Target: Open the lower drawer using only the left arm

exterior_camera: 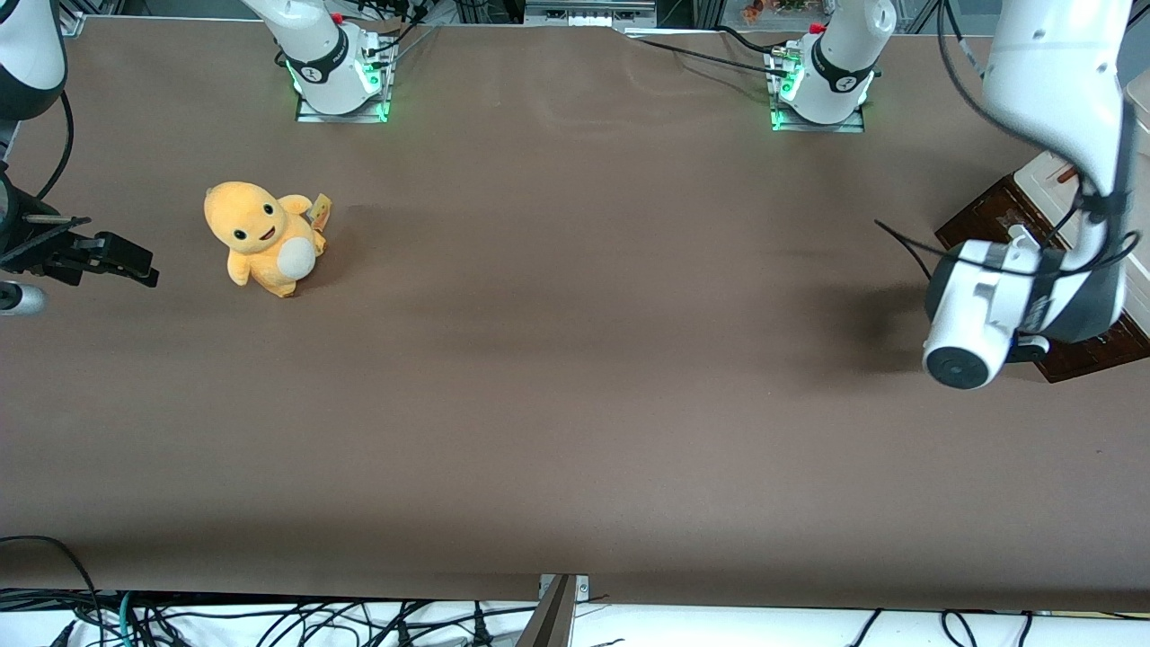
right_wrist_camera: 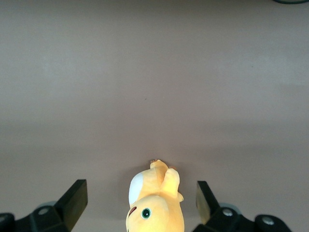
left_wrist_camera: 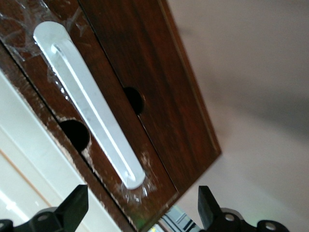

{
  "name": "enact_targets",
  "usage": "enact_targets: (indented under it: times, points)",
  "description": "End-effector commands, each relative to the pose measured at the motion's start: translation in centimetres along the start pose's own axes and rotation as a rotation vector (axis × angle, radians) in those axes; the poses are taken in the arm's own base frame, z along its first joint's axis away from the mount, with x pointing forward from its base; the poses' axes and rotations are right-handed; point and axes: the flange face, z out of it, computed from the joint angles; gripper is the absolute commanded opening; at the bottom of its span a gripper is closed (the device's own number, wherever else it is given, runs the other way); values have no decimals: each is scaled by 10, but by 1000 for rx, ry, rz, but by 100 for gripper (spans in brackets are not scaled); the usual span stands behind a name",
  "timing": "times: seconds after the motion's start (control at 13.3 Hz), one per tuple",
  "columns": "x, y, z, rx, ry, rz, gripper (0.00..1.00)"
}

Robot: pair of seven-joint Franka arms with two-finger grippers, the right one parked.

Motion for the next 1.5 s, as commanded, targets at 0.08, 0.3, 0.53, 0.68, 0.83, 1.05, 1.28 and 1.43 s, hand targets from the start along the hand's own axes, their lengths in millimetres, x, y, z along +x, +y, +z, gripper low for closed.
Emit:
enact_targets:
  times: [0.08,0.3,0.53,0.68,0.83,1.05,1.28,1.43]
  points:
    - [25,-3,31,111,-30,-48,100]
    - [35,-2,44,179,-23,-45,100]
    - [40,9,52,206,-27,-39,39]
    - [41,8,52,235,-18,-36,5]
    - [42,9,52,241,-20,-29,0]
    - [40,14,46,251,-15,-24,0]
    - [40,23,27,269,-8,-5,0]
    - [38,34,20,280,-3,2,0]
